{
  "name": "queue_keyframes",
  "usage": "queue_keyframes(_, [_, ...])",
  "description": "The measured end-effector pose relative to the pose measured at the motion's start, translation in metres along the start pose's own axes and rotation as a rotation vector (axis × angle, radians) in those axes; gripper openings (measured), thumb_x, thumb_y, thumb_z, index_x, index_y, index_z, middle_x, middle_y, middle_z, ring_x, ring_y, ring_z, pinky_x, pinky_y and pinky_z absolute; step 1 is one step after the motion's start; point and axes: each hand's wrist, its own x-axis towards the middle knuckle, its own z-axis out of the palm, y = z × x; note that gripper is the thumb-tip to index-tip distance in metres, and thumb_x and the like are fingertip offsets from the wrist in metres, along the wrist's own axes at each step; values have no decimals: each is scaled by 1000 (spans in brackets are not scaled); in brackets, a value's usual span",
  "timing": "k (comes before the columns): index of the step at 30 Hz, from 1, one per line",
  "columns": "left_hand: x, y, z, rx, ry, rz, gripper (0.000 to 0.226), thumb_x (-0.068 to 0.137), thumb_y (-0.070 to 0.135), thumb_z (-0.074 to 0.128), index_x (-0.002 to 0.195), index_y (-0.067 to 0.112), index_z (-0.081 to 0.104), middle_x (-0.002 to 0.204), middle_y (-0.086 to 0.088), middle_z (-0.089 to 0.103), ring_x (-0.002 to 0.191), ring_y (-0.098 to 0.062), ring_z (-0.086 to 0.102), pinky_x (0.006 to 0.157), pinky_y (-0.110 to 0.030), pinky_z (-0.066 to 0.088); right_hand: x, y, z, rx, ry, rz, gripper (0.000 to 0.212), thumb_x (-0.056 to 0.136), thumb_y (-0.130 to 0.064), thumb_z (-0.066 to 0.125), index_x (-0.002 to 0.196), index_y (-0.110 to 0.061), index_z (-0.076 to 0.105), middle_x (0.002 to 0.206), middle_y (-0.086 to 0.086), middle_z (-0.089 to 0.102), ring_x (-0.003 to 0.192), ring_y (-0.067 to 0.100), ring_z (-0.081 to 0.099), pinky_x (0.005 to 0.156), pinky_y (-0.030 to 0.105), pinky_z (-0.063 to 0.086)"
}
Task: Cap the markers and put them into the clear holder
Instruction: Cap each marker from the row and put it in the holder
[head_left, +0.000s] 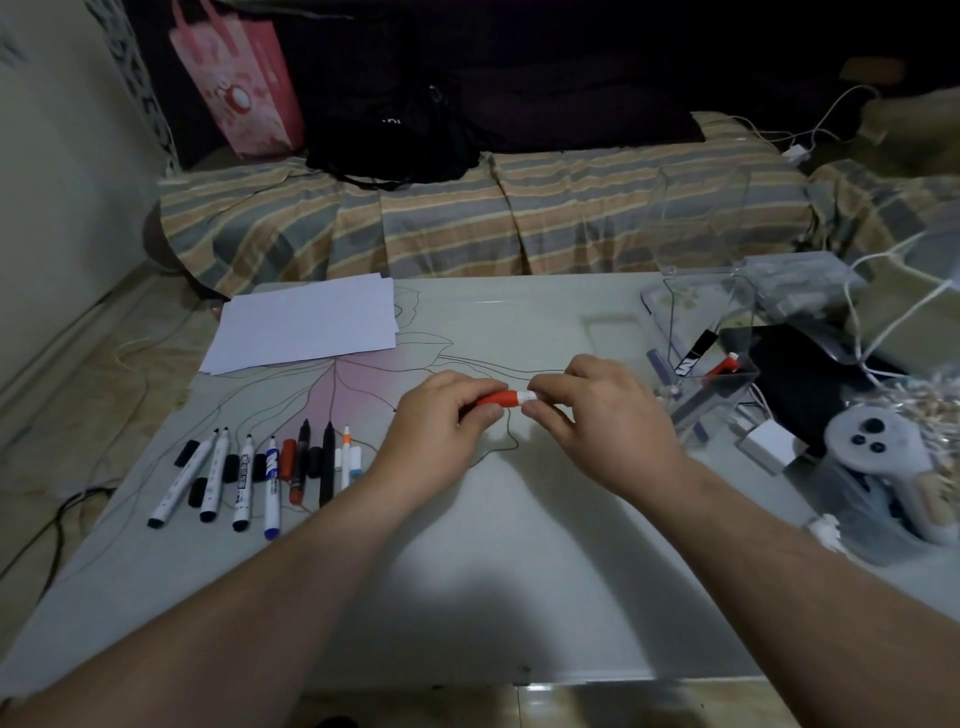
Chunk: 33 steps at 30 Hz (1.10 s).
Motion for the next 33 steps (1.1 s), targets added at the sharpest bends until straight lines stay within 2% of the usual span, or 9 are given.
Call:
queue_keyframes(5, [2, 11, 2, 65, 87, 101, 18, 97, 24, 61, 110, 23, 75, 100, 4, 70, 95, -13, 61, 85, -25, 46, 1, -5, 0, 70, 58, -13, 36, 95, -57, 46, 93, -30, 70, 75, -4, 52, 73, 23, 59, 60, 37, 48])
queue_keyframes(10, [7, 18, -1, 154, 81, 190, 14, 94, 21, 63, 102, 17, 74, 93, 3, 68, 90, -17, 60, 76, -25, 41, -1, -5, -2, 113, 35, -28, 42, 92, -60, 39, 96, -30, 68, 76, -7, 55, 76, 22, 61, 59, 37, 48])
queue_keyframes(16, [-6, 21, 20, 95, -63, 87, 13, 92, 33, 64, 97, 29, 75, 84, 8, 63, 81, -9, 56, 76, -26, 44, -1, 2, -20, -134, -348, -18, 14, 100, -46, 50, 106, -38, 60, 88, -10, 59, 106, 20, 50, 86, 44, 34])
queue_keyframes(19, [-5, 36, 27, -109, -35, -52, 17, 85, 40, 74, 100, 35, 69, 75, 10, 62, 68, -3, 55, 69, -21, 48, -3, 12, -41, 133, -512, 79, 20, 99, -29, 58, 115, -40, 58, 96, -12, 70, 102, 15, 60, 83, 38, 41])
queue_keyframes(21, [-1, 46, 29, -282, 19, -131, 29, 84, 39, 76, 109, 36, 64, 74, 9, 64, 63, -2, 56, 67, -18, 48, -5, 23, -58, 321, -385, 142, 39, 100, -20, 58, 129, -45, 53, 98, -12, 71, 93, 9, 63, 78, 32, 44])
queue_keyframes(24, [2, 57, 36, -323, 13, -110, 27, 86, 36, 72, 111, 37, 62, 77, 12, 63, 67, -4, 57, 74, -23, 51, -2, 45, -89, 461, 103, 299, 62, 101, -9, 54, 141, -53, 38, 112, -4, 68, 93, 10, 67, 78, 36, 55])
queue_keyframes(27, [-3, 63, 49, -171, -95, 37, 22, 88, 33, 67, 111, 33, 65, 85, 12, 63, 80, -2, 57, 80, -22, 47, -3, 67, -102, 599, 465, 436, 51, 102, -9, 52, 138, -43, 37, 116, -3, 63, 94, 5, 71, 76, 39, 63])
queue_keyframes(30, [-8, 64, 67, 5, -214, 227, 20, 90, 33, 61, 109, 31, 68, 95, 14, 63, 92, -3, 57, 89, -24, 46, -8, 82, -86, 571, 472, 445, 26, 104, -17, 51, 119, -37, 41, 106, -10, 63, 91, 2, 73, 74, 42, 64])
queue_keyframes(33, [-12, 64, 80, 69, -299, 290, 21, 92, 34, 58, 109, 32, 70, 103, 14, 62, 103, -8, 56, 96, -27, 45, -8, 94, -66, 361, 297, 372, 8, 104, -25, 52, 105, -32, 48, 94, -3, 66, 89, 17, 70, 76, 48, 59])
